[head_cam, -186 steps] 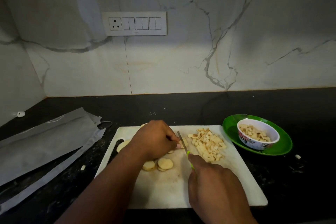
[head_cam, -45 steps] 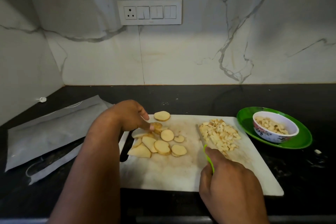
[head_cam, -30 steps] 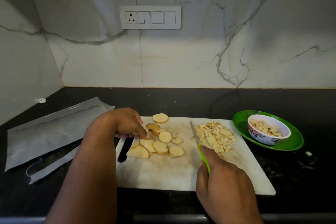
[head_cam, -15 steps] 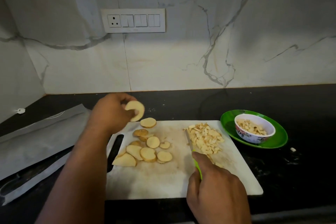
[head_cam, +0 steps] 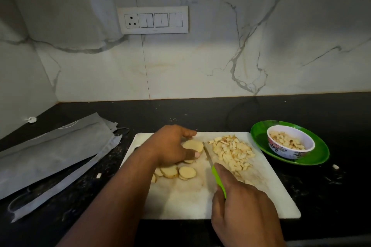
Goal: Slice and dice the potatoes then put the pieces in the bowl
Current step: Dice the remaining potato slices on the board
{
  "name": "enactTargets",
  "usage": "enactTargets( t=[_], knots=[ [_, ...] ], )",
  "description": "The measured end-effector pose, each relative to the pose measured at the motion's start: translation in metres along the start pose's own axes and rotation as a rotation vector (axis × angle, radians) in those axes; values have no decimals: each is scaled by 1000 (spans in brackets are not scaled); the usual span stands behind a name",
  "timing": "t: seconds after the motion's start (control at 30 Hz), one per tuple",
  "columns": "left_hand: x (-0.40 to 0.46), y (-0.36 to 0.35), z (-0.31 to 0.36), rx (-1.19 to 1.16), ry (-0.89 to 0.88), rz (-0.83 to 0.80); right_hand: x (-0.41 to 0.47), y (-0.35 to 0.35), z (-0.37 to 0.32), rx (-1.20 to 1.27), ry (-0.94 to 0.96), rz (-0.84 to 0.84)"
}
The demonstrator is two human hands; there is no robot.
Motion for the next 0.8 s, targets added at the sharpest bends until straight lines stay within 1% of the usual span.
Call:
enactTargets(
  t=[0.13, 0.3, 0.37, 0.47, 0.6, 0.7, 0.8],
  knots=[
    [2, -2, 1, 4, 13, 1, 10, 0, 4, -81, -16, -38],
    [-1, -1, 2, -15, 26, 46, 9, -1, 11, -99, -72, 19],
    [-2, 1, 0, 9, 38, 19, 7, -1, 12, -93, -82, 36],
    [-2, 3, -1, 7, 15, -30, 8, 4, 10, -87, -48, 57],
    [4, 1, 2, 37, -11, -4, 17, 11, 13, -87, -1, 94],
    [9, -3, 0, 82, 20, 5, 26, 13, 11, -126, 32, 132],
    [14, -4, -1, 105, 45, 19, 33, 16, 6, -153, 59, 126]
  ],
)
Point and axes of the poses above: each hand's wrist, its own x-axis towards the middle knuckle, its own y-axis out of the back of the hand, z = x × y, the point moved 1 cm from there along x, towards the middle knuckle, and after that the axes turned 14 degrees about -z, right-handed, at the moved point
